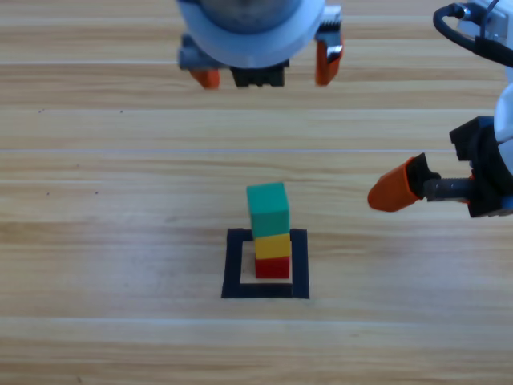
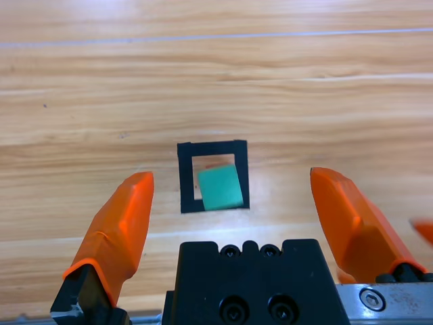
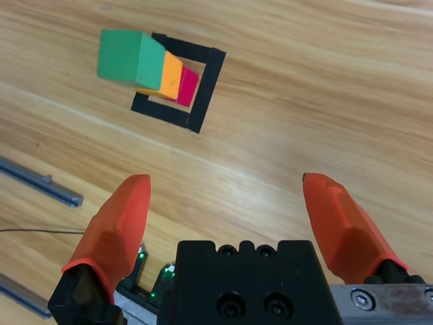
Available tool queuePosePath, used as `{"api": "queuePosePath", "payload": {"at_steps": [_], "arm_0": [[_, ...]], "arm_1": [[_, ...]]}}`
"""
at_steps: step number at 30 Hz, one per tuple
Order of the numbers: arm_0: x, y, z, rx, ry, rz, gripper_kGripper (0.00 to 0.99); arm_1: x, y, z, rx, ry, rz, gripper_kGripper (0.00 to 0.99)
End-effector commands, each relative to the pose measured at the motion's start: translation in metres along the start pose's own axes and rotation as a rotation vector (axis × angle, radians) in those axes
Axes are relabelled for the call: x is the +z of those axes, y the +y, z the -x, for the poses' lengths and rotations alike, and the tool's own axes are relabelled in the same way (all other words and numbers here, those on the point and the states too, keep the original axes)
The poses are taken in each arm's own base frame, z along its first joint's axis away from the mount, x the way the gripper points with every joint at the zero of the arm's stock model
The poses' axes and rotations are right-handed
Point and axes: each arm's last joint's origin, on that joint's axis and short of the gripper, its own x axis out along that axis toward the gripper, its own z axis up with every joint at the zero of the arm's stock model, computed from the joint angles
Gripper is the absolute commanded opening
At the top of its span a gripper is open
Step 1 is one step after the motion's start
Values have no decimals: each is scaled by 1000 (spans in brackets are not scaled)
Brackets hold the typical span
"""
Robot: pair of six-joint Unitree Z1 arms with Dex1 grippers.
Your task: Stack the blocks in the rectangular block: red at the bottom, yellow in the middle, green on top
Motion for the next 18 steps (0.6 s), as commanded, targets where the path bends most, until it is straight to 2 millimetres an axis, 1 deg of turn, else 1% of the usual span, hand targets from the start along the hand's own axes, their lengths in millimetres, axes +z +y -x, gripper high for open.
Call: {"api": "queuePosePath", "payload": {"at_steps": [1,3,5,7,10,14,16,18], "arm_0": [[-65,1,50,-35,-66,-160,990],[-78,20,52,-34,-73,-162,990],[-94,61,51,-67,-94,-150,990],[-106,96,47,-89,-104,-141,990],[-121,135,40,-105,-114,-135,990],[-138,173,28,-139,-129,-146,990],[-141,180,27,-139,-130,-155,990],[-141,182,27,-141,-130,-164,990]], "arm_1": [[4,-5,-11,-33,-14,-14,990],[4,-5,-11,-30,-12,-13,990],[4,-5,-11,-27,-11,-13,990],[4,-5,-11,-26,-9,-11,990],[3,-5,-11,-18,-2,-8,990],[3,-5,-11,-16,2,-8,990],[3,-5,-11,-16,2,-8,990],[3,-5,-10,-13,1,-8,990]]}}
